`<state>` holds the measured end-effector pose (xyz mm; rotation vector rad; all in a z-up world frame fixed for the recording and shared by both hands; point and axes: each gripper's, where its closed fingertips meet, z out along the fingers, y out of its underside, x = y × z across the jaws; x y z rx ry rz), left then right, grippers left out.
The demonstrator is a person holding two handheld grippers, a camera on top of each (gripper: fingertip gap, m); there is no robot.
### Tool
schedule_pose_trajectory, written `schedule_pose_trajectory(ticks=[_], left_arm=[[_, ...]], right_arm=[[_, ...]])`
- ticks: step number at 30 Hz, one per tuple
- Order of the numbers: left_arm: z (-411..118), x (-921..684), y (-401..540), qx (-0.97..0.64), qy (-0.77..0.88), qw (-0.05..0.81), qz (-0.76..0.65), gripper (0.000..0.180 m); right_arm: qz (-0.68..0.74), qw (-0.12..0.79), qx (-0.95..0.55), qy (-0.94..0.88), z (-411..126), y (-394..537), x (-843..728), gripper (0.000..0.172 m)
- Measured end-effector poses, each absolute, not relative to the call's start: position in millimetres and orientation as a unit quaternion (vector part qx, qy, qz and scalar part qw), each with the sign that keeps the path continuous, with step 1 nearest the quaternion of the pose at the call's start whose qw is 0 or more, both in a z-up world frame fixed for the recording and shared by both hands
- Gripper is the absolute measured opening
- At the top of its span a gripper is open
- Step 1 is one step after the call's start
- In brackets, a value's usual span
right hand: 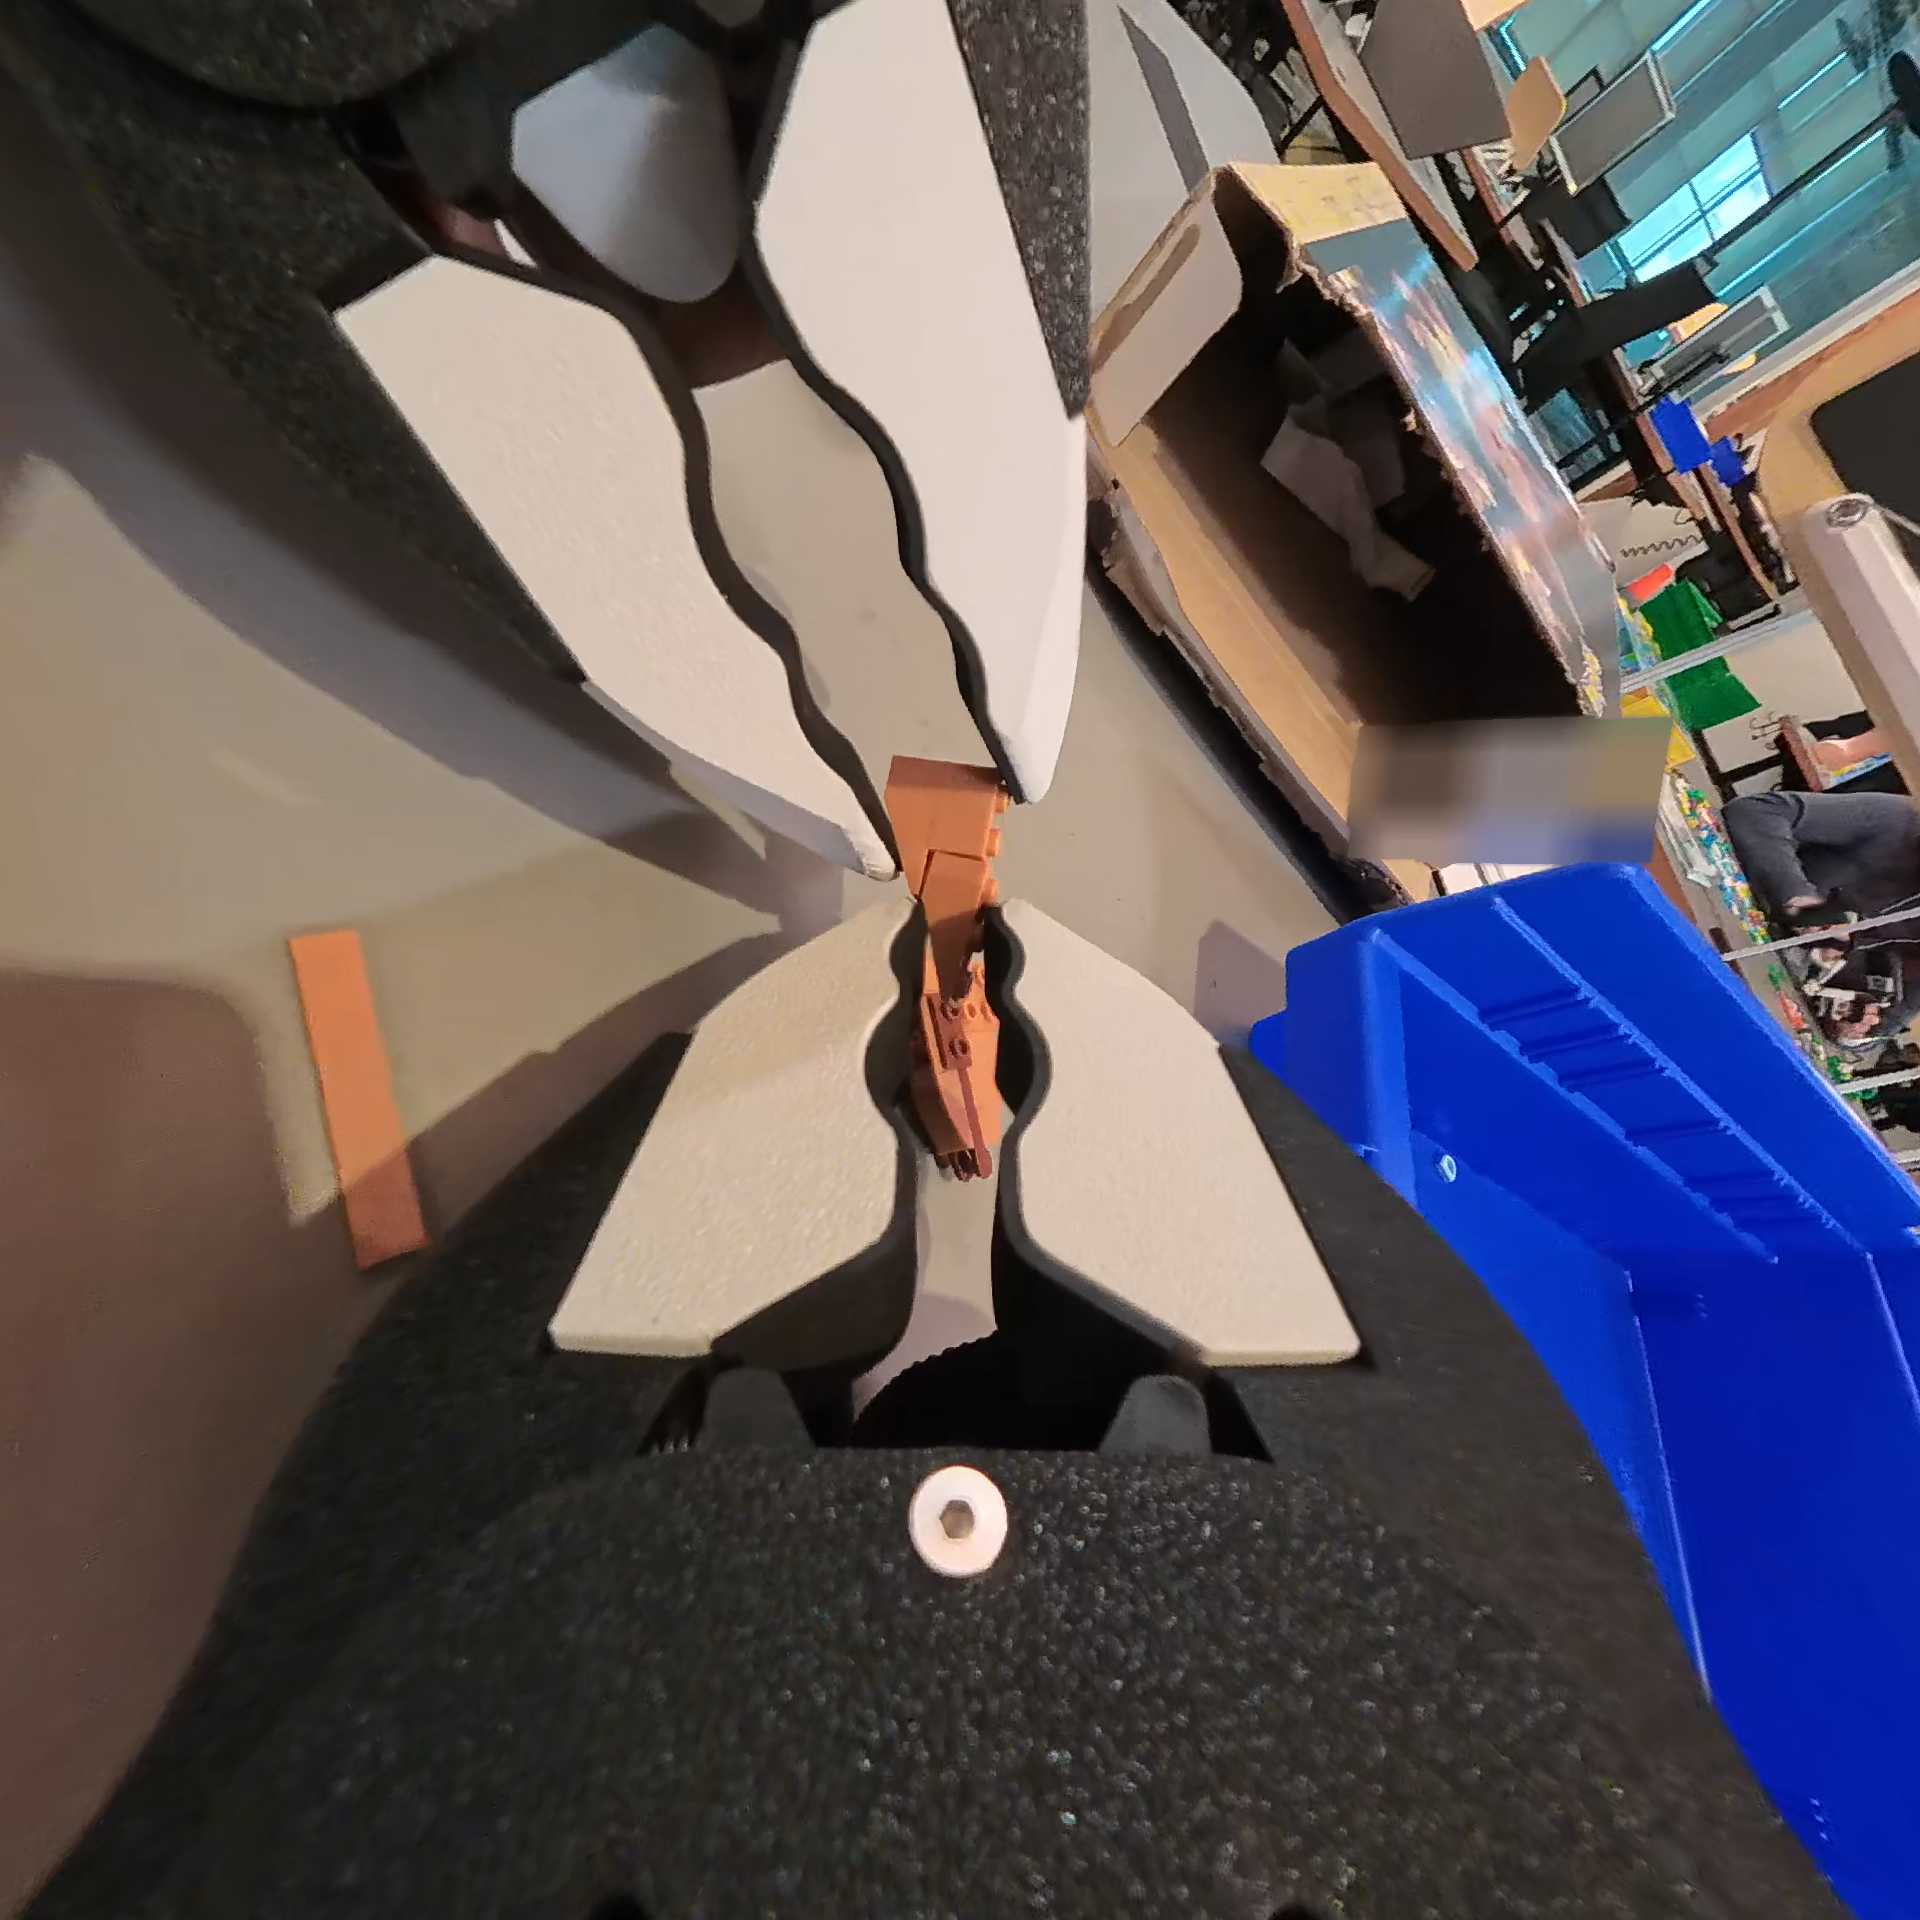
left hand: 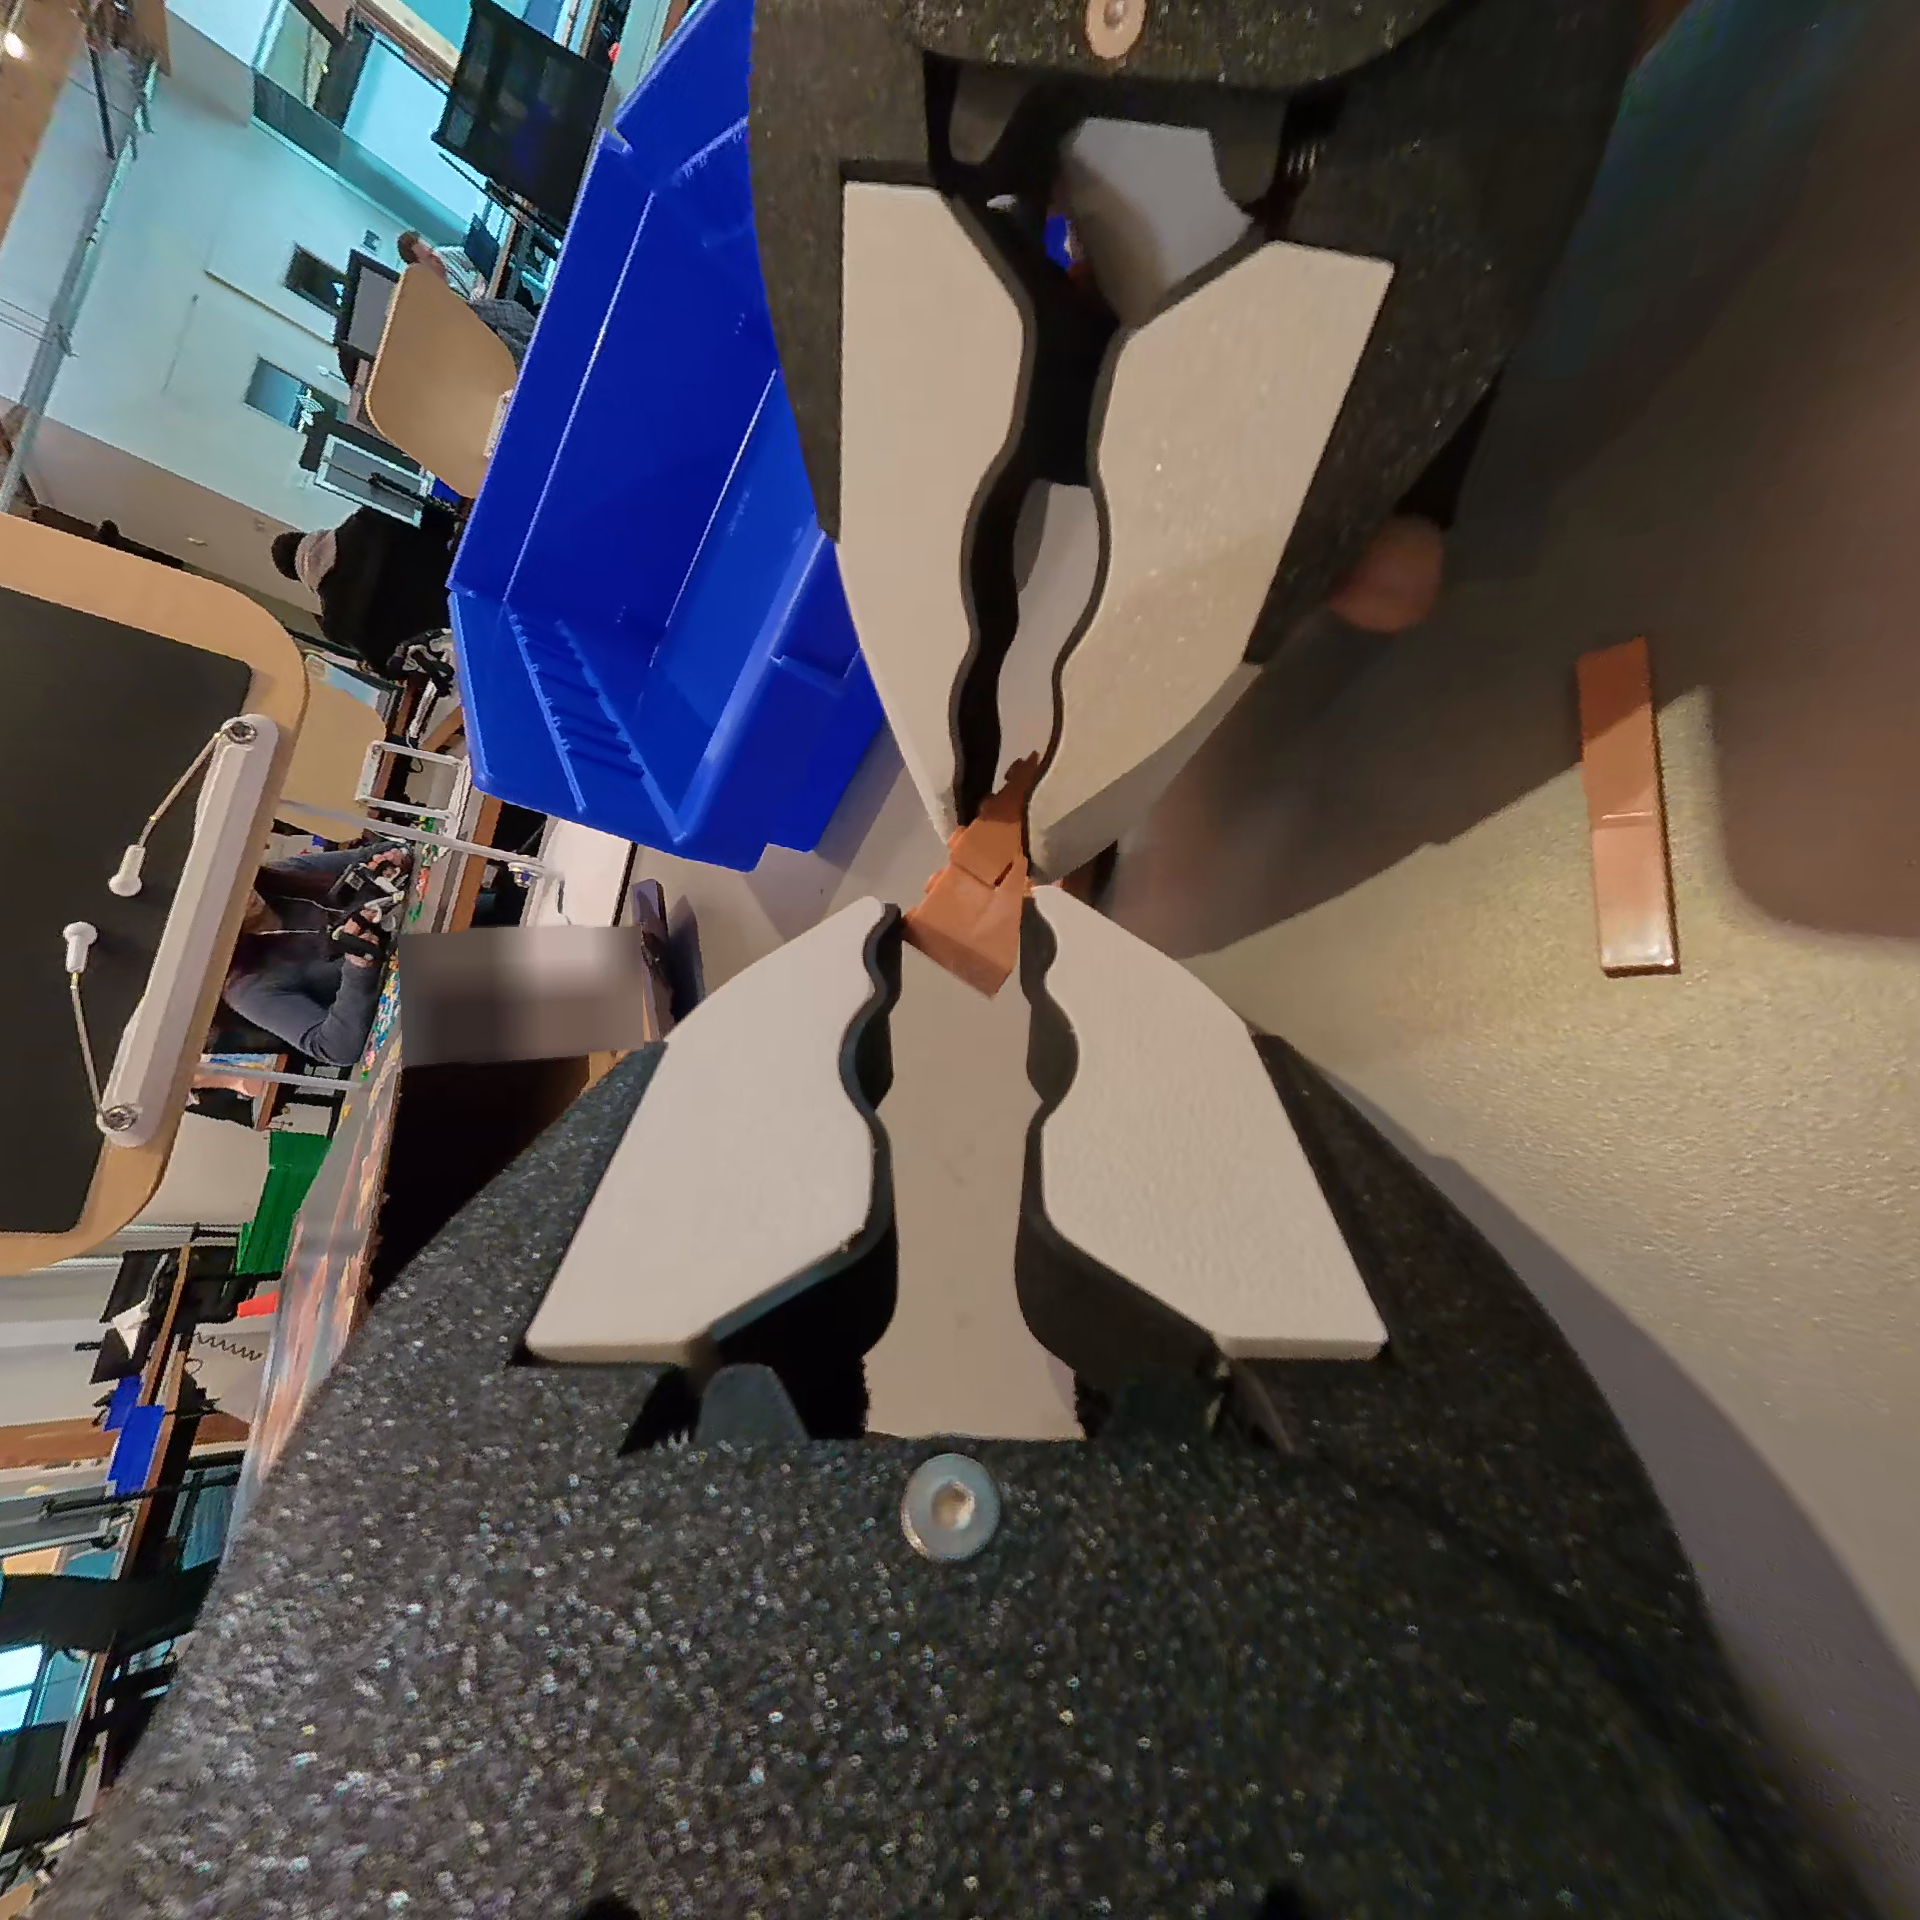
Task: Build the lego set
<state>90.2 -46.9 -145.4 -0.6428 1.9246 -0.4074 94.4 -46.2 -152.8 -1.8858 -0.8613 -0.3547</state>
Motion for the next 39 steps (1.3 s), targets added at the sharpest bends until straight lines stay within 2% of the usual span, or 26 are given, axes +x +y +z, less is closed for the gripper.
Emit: schedule_pose_trajectory(ticks=[28,36,39], left_arm=[[-148.3,87.5,-54.3,-0.251,0.814,0.496,-0.171,0.021],[-147.4,87.1,-54.1,-0.250,0.815,0.496,-0.167,0.021],[-147.3,86.8,-54.3,-0.246,0.816,0.497,-0.163,0.021]], right_arm=[[-0.162,0.474,-0.765,-0.404,-155.3,-53.3,91.5,0.009],[-0.164,0.476,-0.758,-0.415,-155.8,-54.3,90.1,0.014],[-0.168,0.480,-0.756,-0.412,-153.9,-53.5,90.9,0.010]])
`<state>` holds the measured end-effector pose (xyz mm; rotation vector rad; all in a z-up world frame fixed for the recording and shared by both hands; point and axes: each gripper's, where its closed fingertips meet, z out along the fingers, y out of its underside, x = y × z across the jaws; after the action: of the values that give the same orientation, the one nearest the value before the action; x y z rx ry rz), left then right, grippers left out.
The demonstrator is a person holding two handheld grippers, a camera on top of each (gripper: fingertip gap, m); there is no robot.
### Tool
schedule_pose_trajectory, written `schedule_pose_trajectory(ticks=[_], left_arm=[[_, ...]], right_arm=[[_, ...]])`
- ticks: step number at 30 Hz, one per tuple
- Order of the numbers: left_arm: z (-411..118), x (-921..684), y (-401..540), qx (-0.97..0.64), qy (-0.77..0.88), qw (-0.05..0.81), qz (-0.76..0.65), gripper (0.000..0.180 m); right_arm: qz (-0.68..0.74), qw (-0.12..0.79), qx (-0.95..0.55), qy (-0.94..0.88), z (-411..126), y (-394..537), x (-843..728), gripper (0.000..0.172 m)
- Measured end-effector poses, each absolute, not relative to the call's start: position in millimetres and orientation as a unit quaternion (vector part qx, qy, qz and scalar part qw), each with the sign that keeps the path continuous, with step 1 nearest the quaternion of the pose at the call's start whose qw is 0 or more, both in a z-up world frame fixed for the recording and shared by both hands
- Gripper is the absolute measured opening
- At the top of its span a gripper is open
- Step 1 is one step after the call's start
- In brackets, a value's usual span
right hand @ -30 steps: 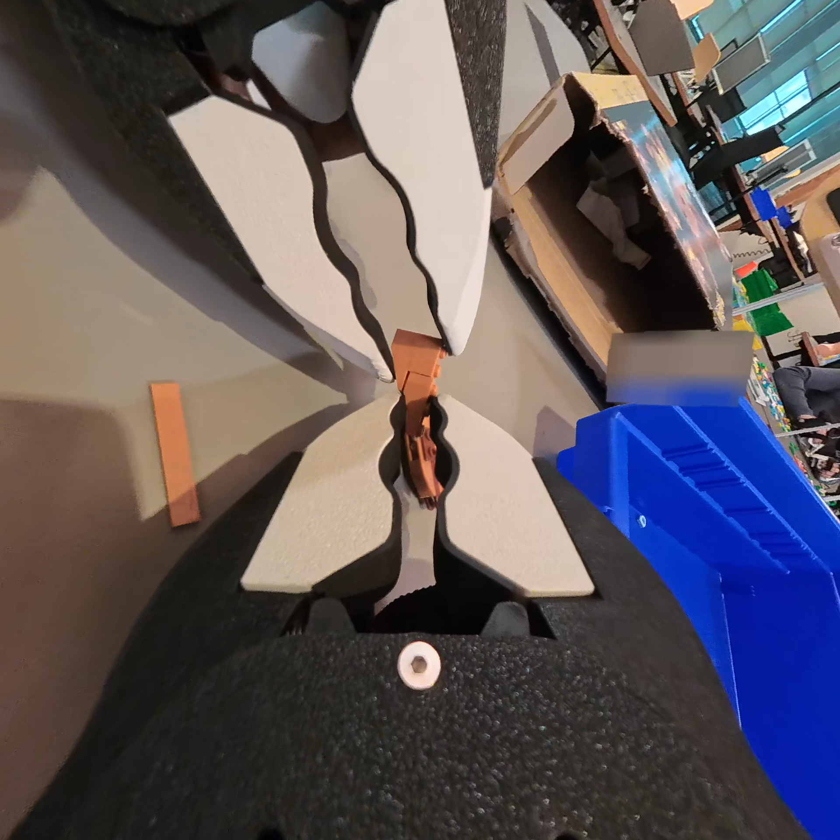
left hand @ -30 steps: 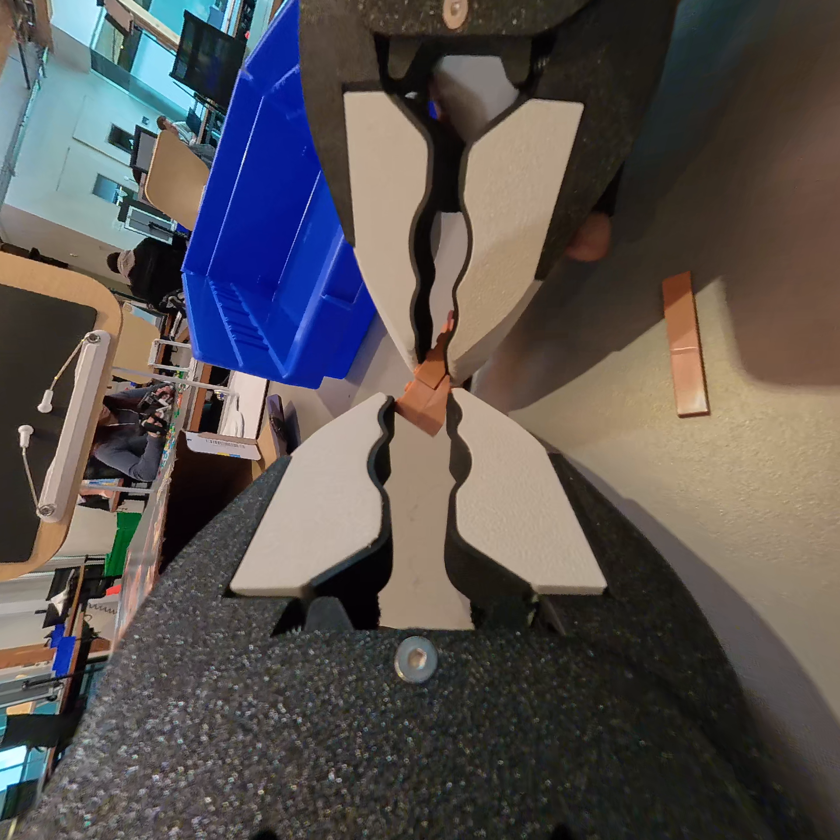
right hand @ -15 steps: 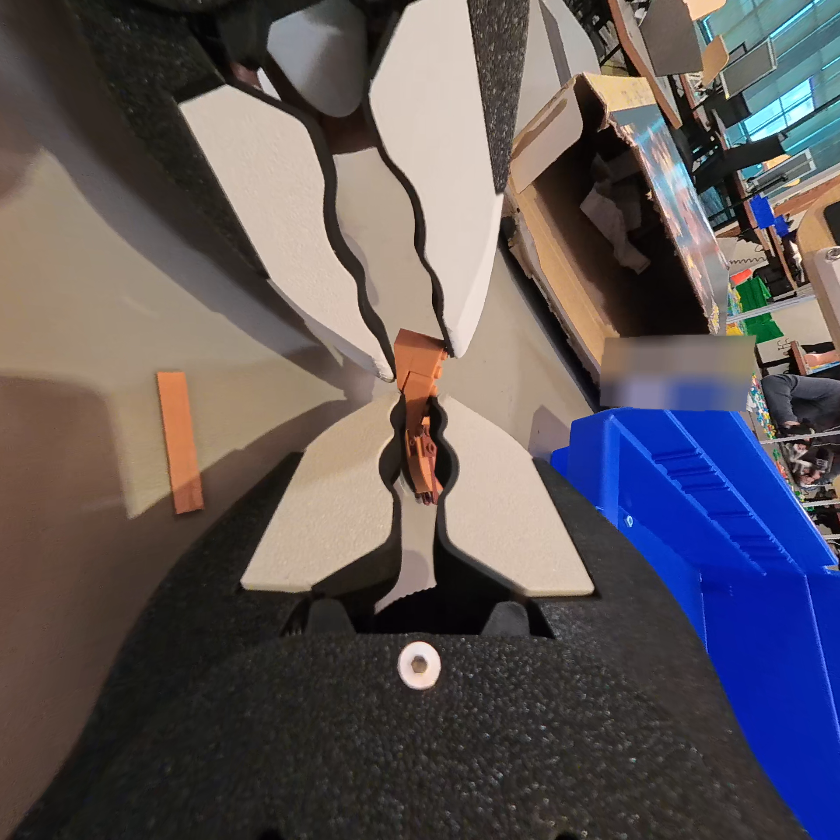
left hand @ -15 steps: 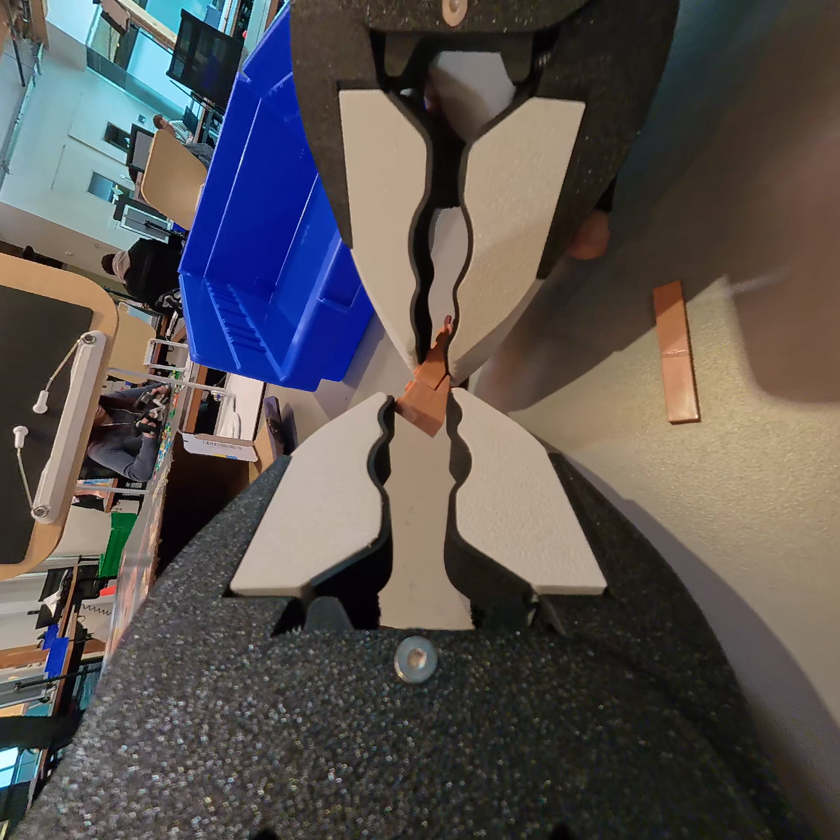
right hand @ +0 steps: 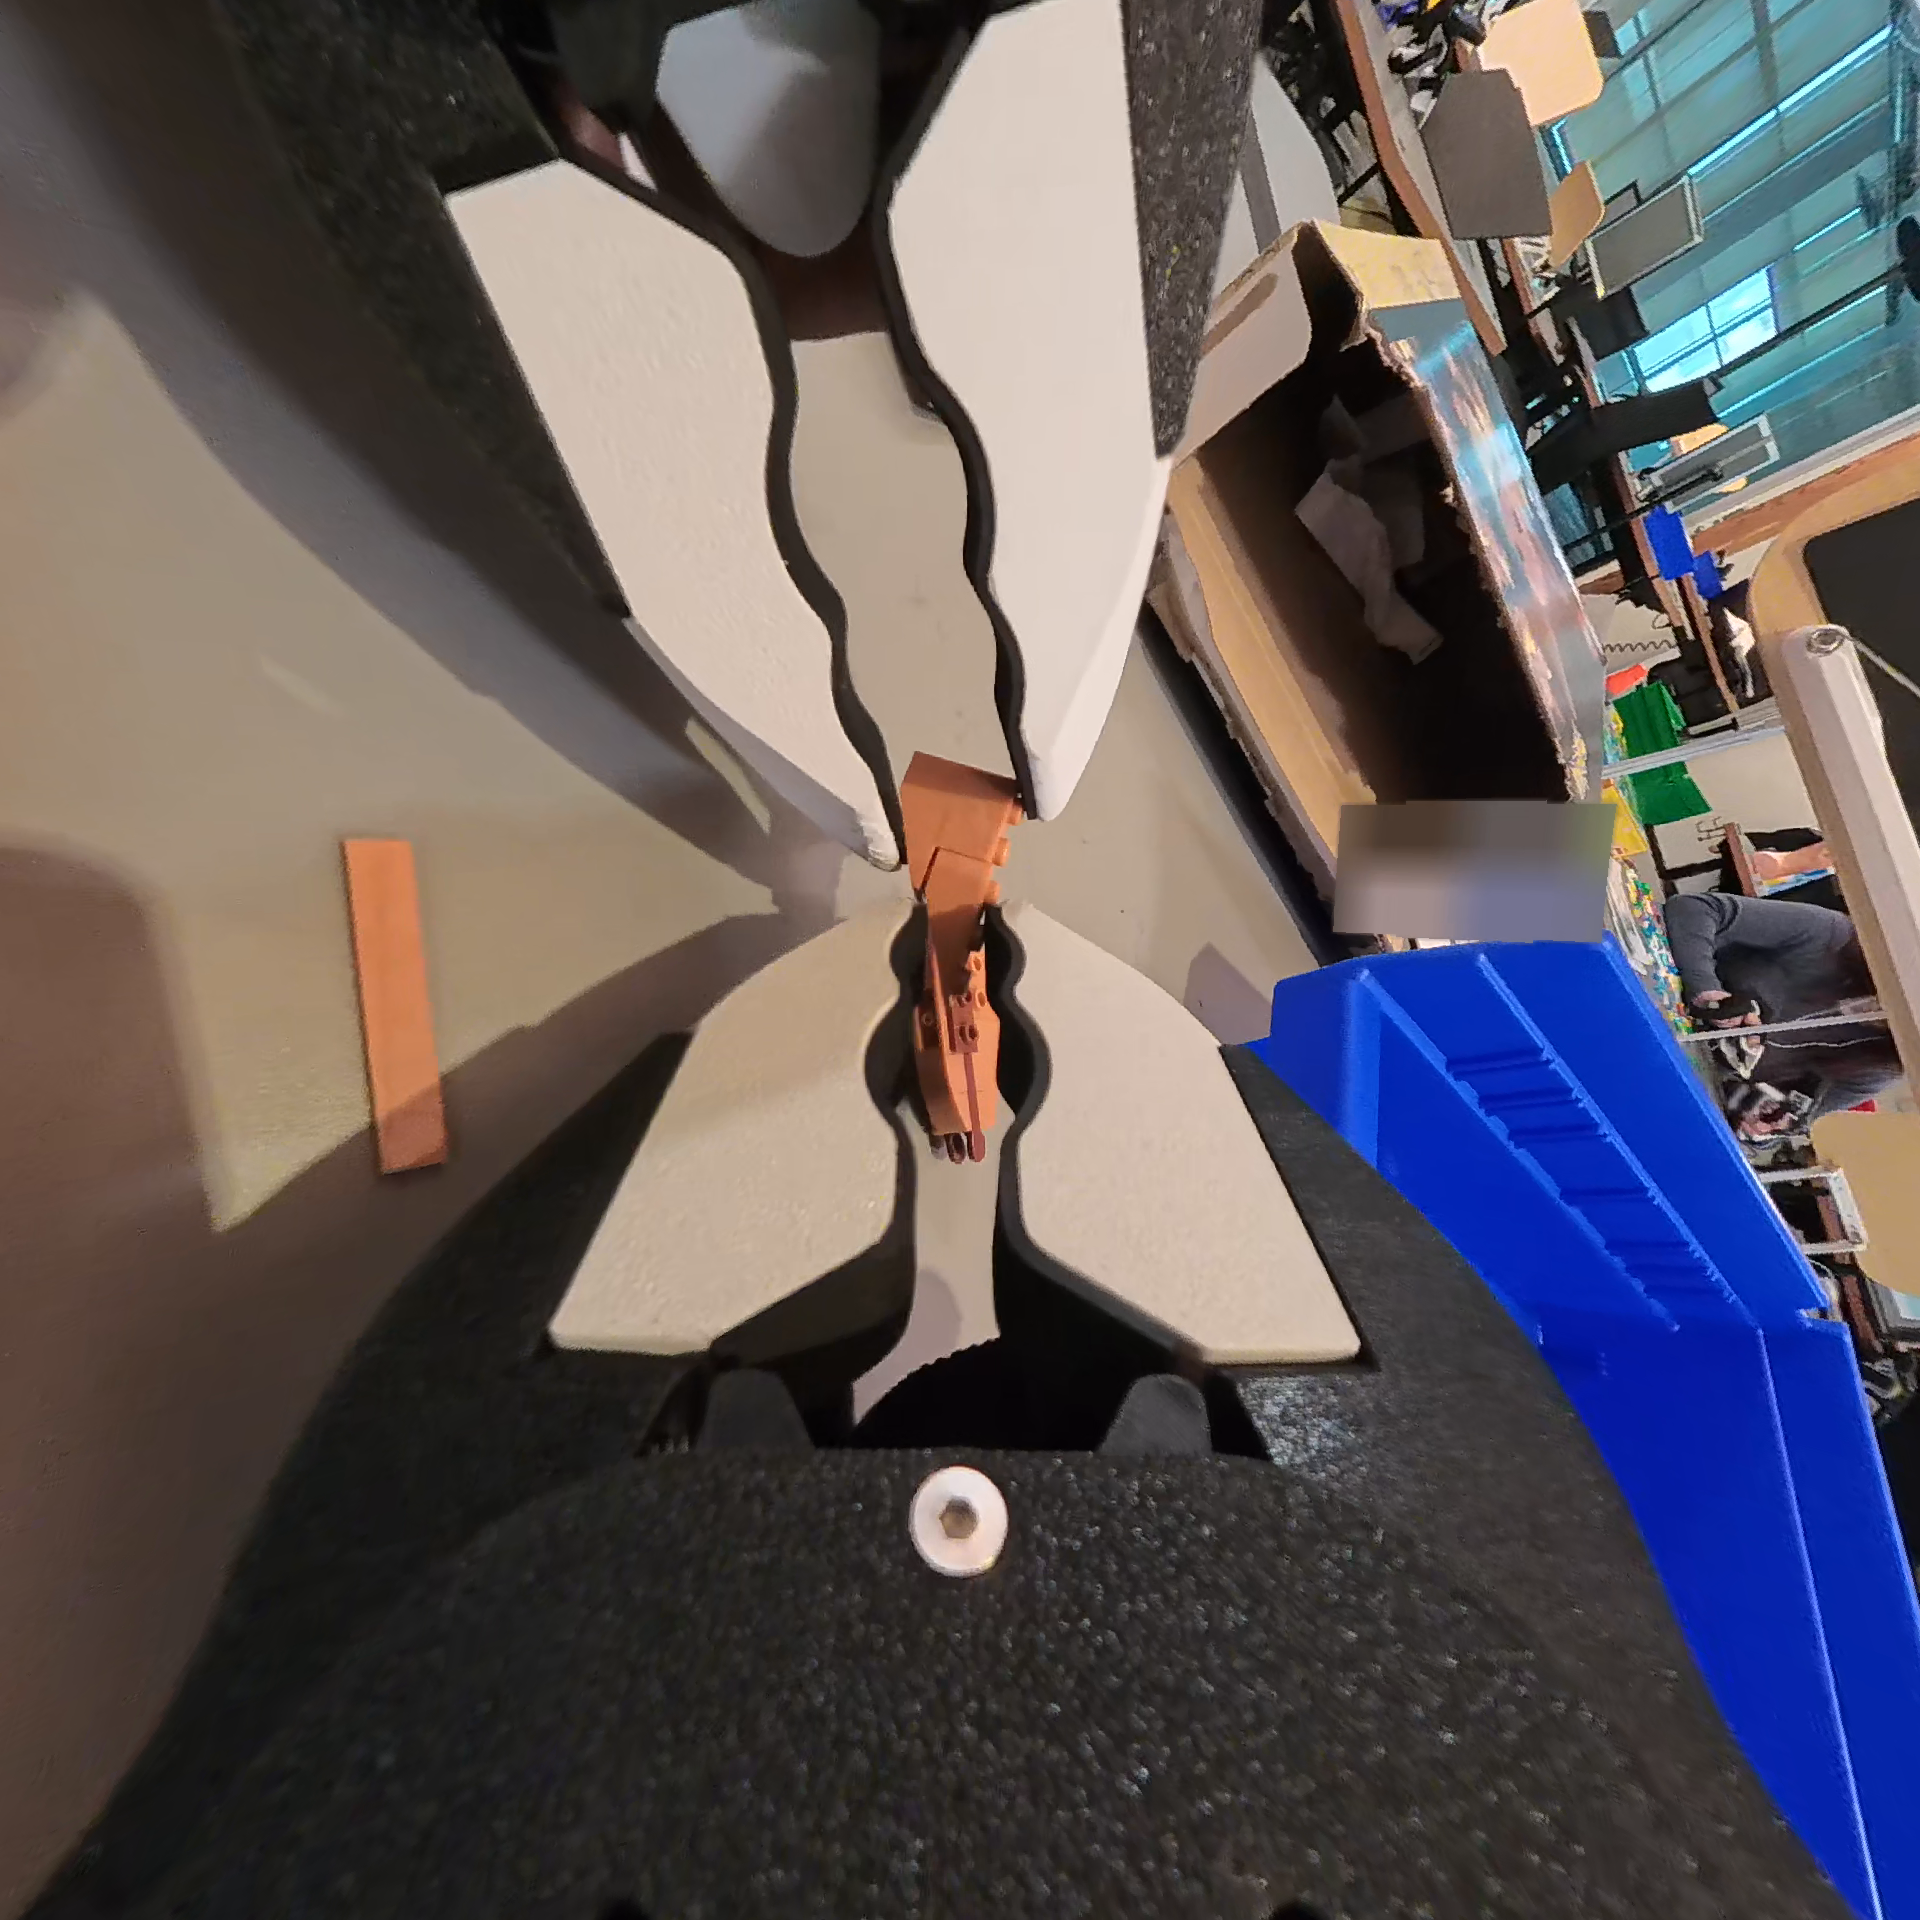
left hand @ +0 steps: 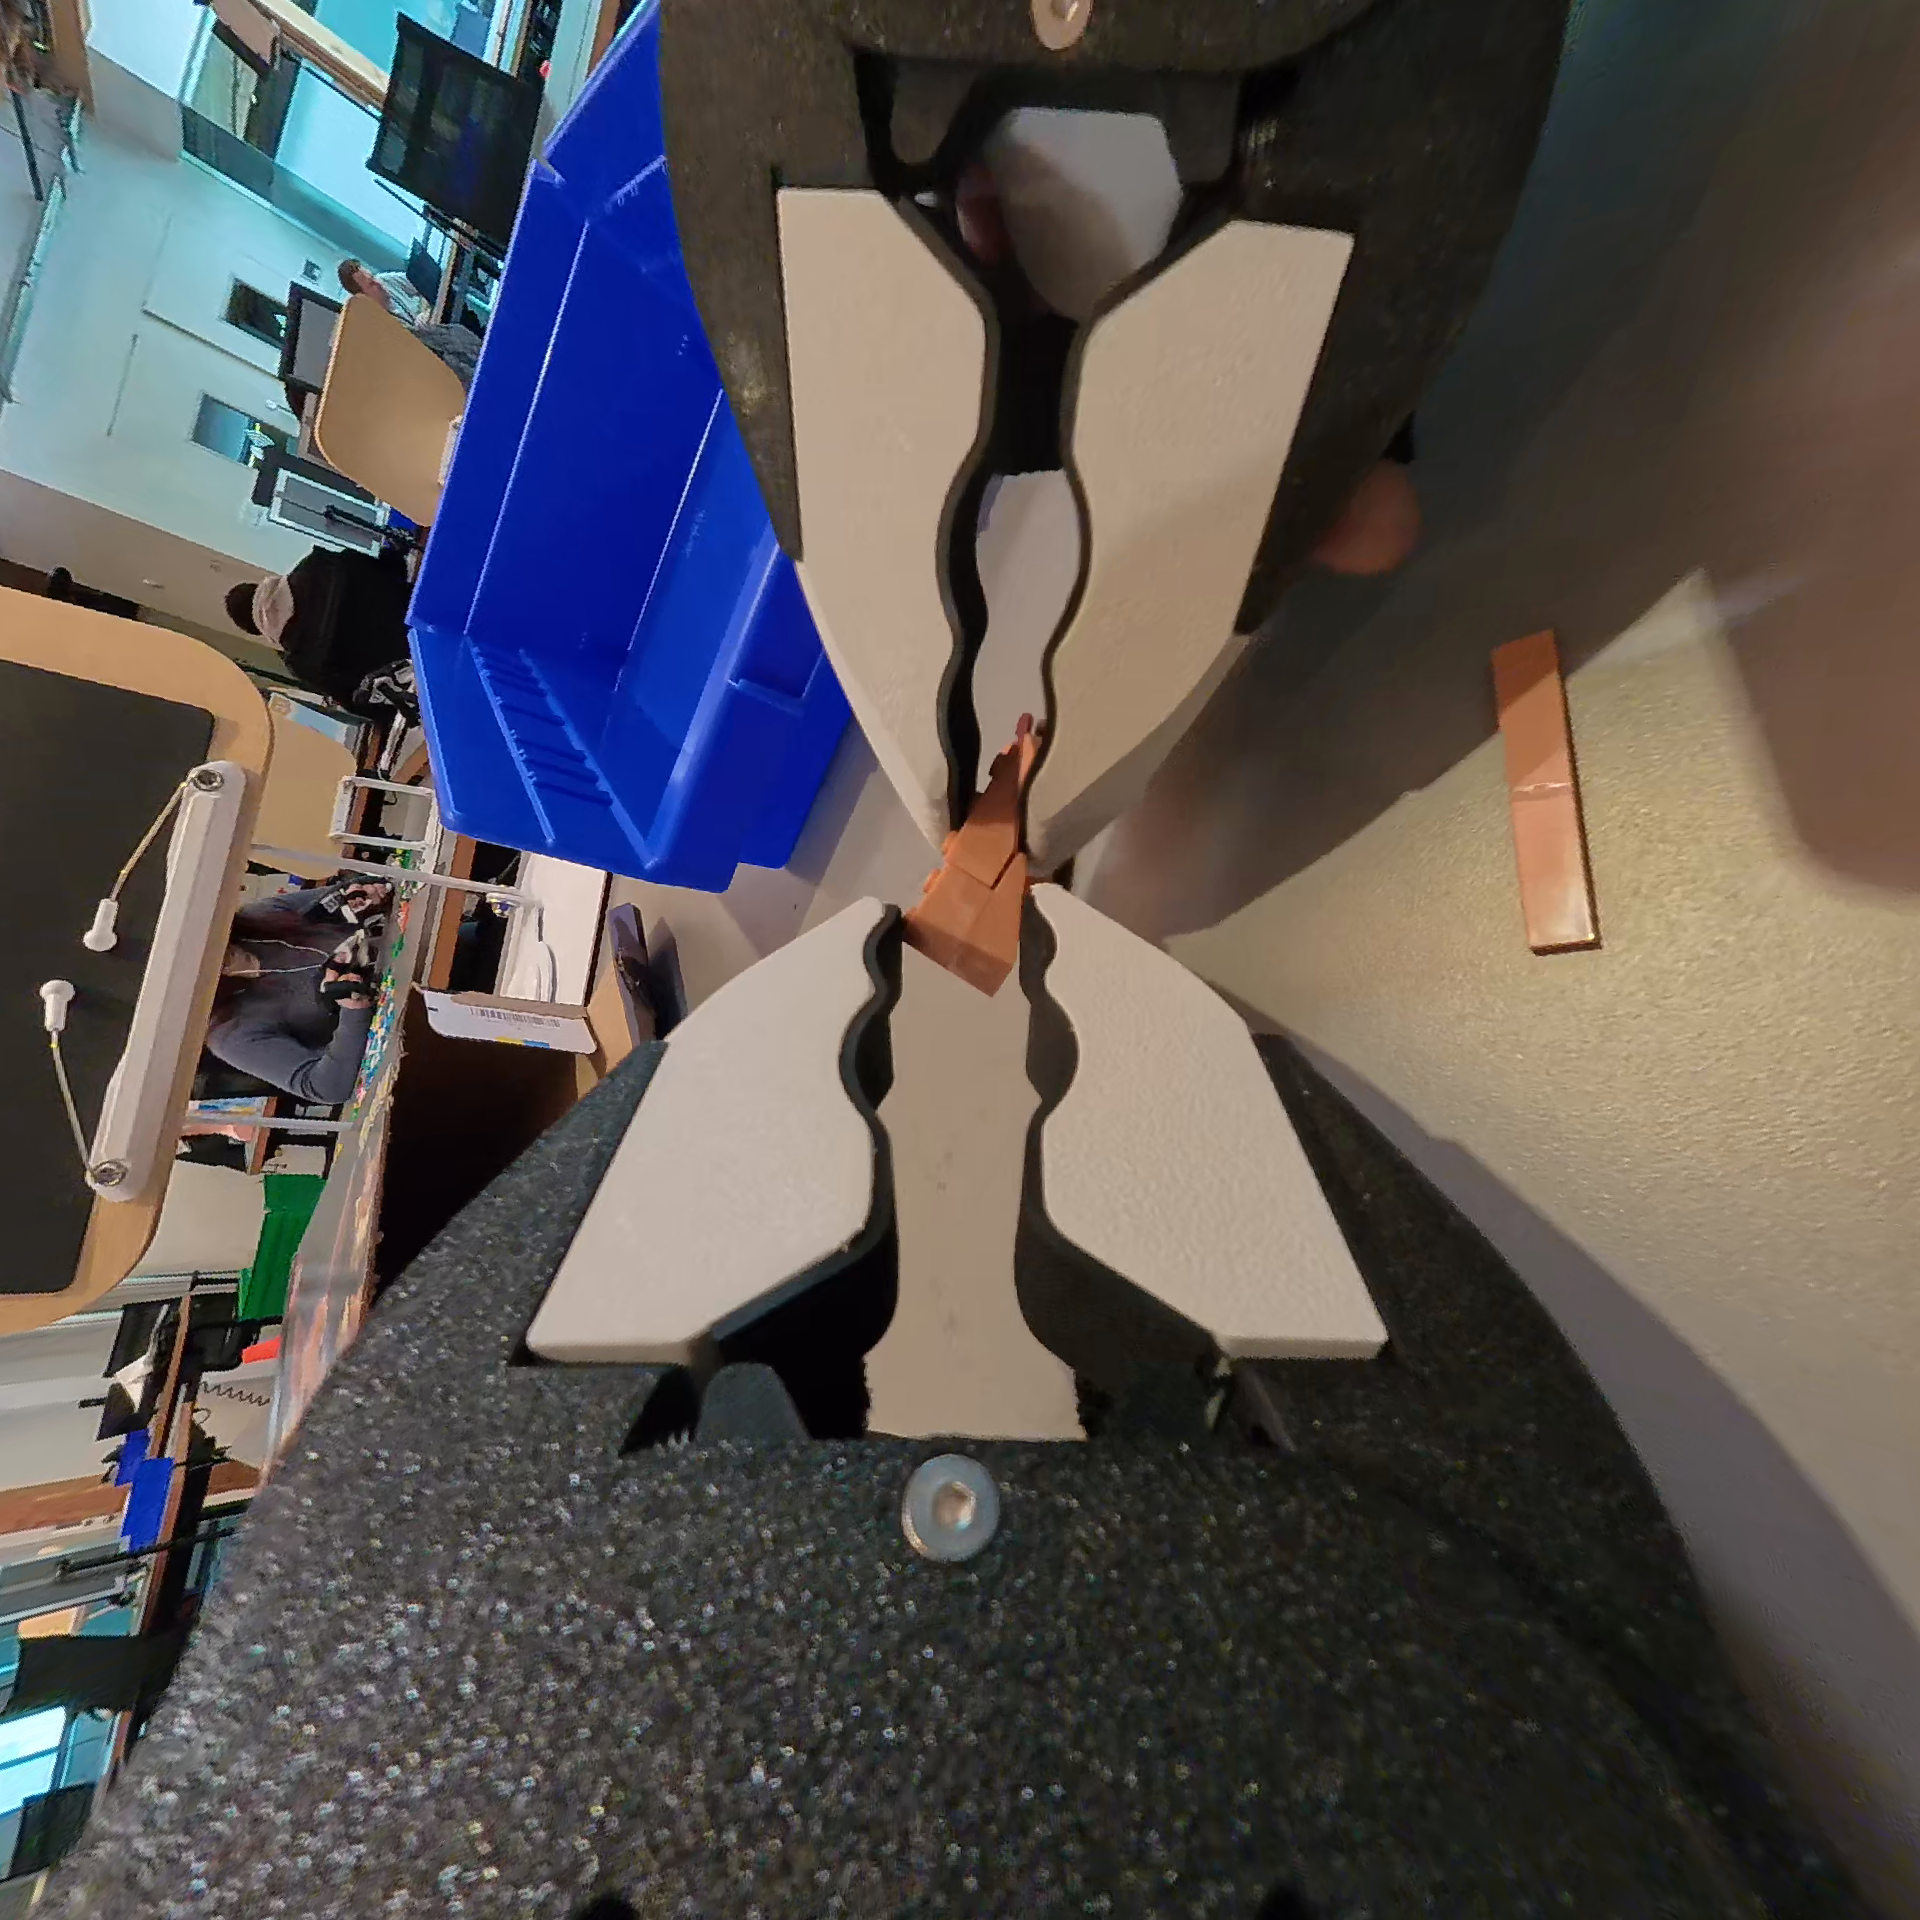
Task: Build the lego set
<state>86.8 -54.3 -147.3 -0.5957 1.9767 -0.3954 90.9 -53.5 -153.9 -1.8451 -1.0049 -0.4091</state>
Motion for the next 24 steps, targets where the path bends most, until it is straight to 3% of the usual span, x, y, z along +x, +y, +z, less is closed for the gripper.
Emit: schedule_pose_trajectory(ticks=[15,18,24], left_arm=[[-147.4,87.7,-53.6,-0.237,0.816,0.512,-0.123,0.021],[-147.4,88.1,-51.3,-0.234,0.816,0.518,-0.105,0.021],[-147.5,87.8,-51.3,-0.227,0.816,0.523,-0.092,0.021]], right_arm=[[-0.157,0.476,-0.770,-0.395,-155.0,-52.6,90.9,0.010],[-0.148,0.472,-0.773,-0.397,-157.3,-52.9,88.2,0.019],[-0.157,0.477,-0.774,-0.387,-155.7,-50.3,90.5,0.011]])
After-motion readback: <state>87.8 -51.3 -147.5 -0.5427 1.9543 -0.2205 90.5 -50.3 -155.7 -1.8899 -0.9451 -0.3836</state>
